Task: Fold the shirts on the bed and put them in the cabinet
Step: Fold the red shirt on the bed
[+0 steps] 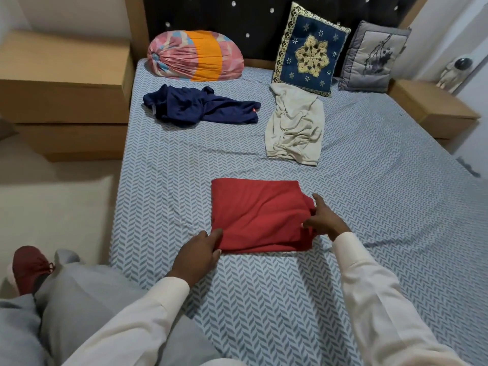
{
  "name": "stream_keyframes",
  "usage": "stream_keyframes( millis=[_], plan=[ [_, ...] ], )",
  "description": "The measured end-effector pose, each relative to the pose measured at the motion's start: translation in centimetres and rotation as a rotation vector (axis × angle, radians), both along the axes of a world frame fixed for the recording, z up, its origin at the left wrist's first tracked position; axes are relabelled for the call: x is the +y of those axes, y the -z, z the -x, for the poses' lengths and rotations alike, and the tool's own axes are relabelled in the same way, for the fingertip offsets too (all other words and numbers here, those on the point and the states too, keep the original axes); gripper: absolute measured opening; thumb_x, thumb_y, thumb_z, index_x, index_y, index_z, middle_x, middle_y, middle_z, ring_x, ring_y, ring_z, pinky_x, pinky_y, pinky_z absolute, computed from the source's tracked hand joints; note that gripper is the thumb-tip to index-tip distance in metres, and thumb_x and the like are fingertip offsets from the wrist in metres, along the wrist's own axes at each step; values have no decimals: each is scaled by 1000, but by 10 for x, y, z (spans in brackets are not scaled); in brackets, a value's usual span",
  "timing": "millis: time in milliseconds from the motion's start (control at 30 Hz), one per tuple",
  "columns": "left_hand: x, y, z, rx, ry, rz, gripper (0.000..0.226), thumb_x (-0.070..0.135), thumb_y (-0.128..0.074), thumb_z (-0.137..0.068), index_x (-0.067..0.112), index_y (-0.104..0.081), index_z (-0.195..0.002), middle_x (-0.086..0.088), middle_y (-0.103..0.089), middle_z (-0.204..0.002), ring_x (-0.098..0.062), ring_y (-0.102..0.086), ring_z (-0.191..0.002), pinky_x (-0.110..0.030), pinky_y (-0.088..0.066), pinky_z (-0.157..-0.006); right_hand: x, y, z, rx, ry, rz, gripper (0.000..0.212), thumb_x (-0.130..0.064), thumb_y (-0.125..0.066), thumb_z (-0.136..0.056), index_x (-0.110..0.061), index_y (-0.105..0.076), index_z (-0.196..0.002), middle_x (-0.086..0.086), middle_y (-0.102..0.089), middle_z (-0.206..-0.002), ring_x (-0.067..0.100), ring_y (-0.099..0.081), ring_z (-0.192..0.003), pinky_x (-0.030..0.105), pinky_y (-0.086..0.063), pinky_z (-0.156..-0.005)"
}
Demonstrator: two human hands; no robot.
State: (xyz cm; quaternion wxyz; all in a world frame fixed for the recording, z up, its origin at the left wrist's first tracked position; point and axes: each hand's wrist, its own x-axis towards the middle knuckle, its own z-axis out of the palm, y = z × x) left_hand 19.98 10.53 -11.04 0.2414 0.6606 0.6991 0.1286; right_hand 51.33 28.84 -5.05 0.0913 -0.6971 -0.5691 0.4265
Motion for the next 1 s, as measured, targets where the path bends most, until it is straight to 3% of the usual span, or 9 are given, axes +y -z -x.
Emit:
stream_keyframes(
  millis=[67,167,233,333,433,567,700,867,1000],
  plan=[
    [0,0,-3,27,7,-32,39,31,-54,-92,25,-47,-130,-4,-54,-94,-23,-56,-79,-34,-50,-66,-9,-1,-11,89,75,12,112,9,-72,-75,-30,-8,-158,17,-56,-124,31,-64,-93,46,-58,-69],
    [-1,-3,-3,45,11,-81,24,30,-53,-90,24,-51,-113,1,-50,-87,-19,-52,-70,-32,-47,-59,-13,1,-24,100,135,9,112,10,-76,-76,-32,-11,-158,22,-37,-148,35,-55,-116,40,-57,-66],
    [-2,-2,-3,50,9,-92,18,30,-54,-89,23,-51,-105,2,-48,-83,-18,-50,-67,-31,-44,-58,-17,10,-28,20,118,-19,114,7,-80,-73,-30,-13,-158,21,-36,-148,33,-54,-112,40,-58,-66],
    [-5,1,-1,70,27,-68,13,30,-53,-88,21,-50,-97,2,-49,-81,-18,-49,-67,-32,-44,-60,-23,24,-27,-129,66,-70,119,-7,-87,-63,-29,-16,-156,21,-42,-143,34,-57,-111,50,-59,-82],
    [-6,6,0,44,32,-74,14,35,-50,-85,22,-52,-89,3,-48,-81,-18,-50,-69,-31,-44,-60,-30,17,-12,-344,22,-86,109,-17,-83,-66,-26,-18,-154,20,-34,-141,42,-55,-117,46,-52,-95],
    [2,8,-1,-36,-117,-196,24,33,-59,-87,20,-58,-107,0,-47,-98,-17,-51,-80,-31,-46,-63,-33,2,34,-454,-107,-449,81,-29,-74,-72,-22,-39,-144,17,-48,-128,39,-51,-113,44,-47,-96],
    [20,6,-6,-372,-387,-43,54,31,-67,-89,13,-47,-135,-8,-55,-116,-24,-58,-102,-36,-49,-89,-29,18,103,-158,-444,-483,51,-23,-73,-82,-19,-59,-131,10,-62,-110,28,-60,-102,42,-48,-97],
    [27,19,-9,-484,-564,94,27,30,-75,-82,14,-62,-99,-7,-70,-91,-25,-66,-91,-35,-51,-84,-4,32,193,-74,-571,-443,38,-20,-61,-95,-8,-58,-130,16,-54,-125,32,-54,-116,37,-42,-103],
    [24,24,-2,-555,-522,119,22,26,-77,-80,14,-68,-95,3,-67,-80,-16,-65,-81,-26,-50,-76,31,31,242,-316,-562,-430,40,-35,-56,-96,-10,-58,-128,18,-54,-128,41,-48,-121,45,-41,-103]
  ],
)
